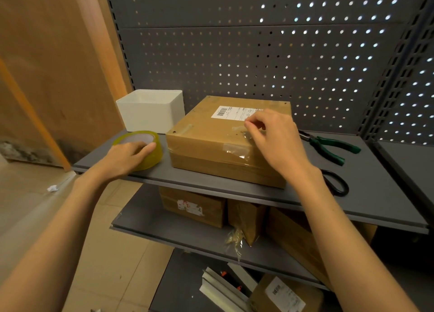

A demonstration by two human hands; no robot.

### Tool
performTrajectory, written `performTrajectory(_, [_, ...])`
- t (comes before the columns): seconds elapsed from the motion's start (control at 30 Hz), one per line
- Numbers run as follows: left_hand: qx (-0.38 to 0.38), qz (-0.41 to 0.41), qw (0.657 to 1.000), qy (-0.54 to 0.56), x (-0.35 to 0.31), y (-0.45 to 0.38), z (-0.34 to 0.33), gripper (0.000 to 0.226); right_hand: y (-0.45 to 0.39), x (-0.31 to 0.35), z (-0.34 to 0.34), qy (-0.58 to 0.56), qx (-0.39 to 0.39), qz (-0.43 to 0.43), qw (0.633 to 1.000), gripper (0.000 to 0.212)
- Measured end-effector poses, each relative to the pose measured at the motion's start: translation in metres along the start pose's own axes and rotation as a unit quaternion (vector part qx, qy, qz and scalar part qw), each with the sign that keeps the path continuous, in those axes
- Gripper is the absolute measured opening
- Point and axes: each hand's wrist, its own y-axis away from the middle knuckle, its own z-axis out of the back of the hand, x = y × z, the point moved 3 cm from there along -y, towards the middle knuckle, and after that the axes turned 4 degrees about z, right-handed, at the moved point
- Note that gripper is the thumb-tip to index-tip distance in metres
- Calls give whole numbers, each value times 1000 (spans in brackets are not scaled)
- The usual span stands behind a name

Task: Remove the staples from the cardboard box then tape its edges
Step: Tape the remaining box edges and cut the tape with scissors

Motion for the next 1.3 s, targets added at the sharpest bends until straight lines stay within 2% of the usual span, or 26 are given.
performTrajectory(0.07, [-10,15,999,32,-5,0,2,53,-1,-2,1,-5,0,-1,1000,22])
performTrajectory(0.17, [-101,-11,995,-1,-23,5,11,49,-2,-3,5,-47,1,8,999,24])
performTrajectory(0.27, [-157,-88,983,39,-69,23,15,46,-3,-4,11,-108,12,19,994,30])
performTrajectory(0.37, [-136,-191,971,49,-126,43,2,45,-7,-8,13,-145,47,21,988,36])
performTrajectory(0.43, [-127,-227,965,21,-152,52,-13,48,-7,-9,8,-165,113,28,979,41])
performTrajectory(0.57, [-99,-214,971,-33,-165,56,-46,59,1,-12,-4,-137,239,63,959,47])
performTrajectory(0.67, [-112,-214,969,-44,-163,56,-54,58,0,-16,-8,-111,266,67,955,46])
performTrajectory(0.87, [-123,-227,965,-54,-163,59,-55,58,-15,-15,-17,37,316,76,945,46])
performTrajectory(0.97, [-114,-232,966,-16,-163,57,-51,50,-20,-17,-16,10,340,42,939,47])
performTrajectory(1.03, [-102,-226,967,54,-159,49,-41,41,-17,-20,-13,-43,323,40,945,48])
performTrajectory(1.07, [-94,-220,967,87,-156,44,-34,36,-15,-21,-11,-73,288,38,954,46])
performTrajectory(1.13, [-83,-209,967,117,-152,33,-24,32,-10,-22,-1,-113,175,38,977,37])
performTrajectory(1.17, [-75,-211,968,117,-151,28,-22,32,-8,-21,2,-115,127,46,984,40])
performTrajectory(1.23, [-42,-229,968,98,-151,22,-24,35,0,-16,1,-98,117,70,986,38])
performTrajectory(1.3, [-27,-251,967,44,-150,18,-30,43,10,-13,-10,8,148,119,982,34])
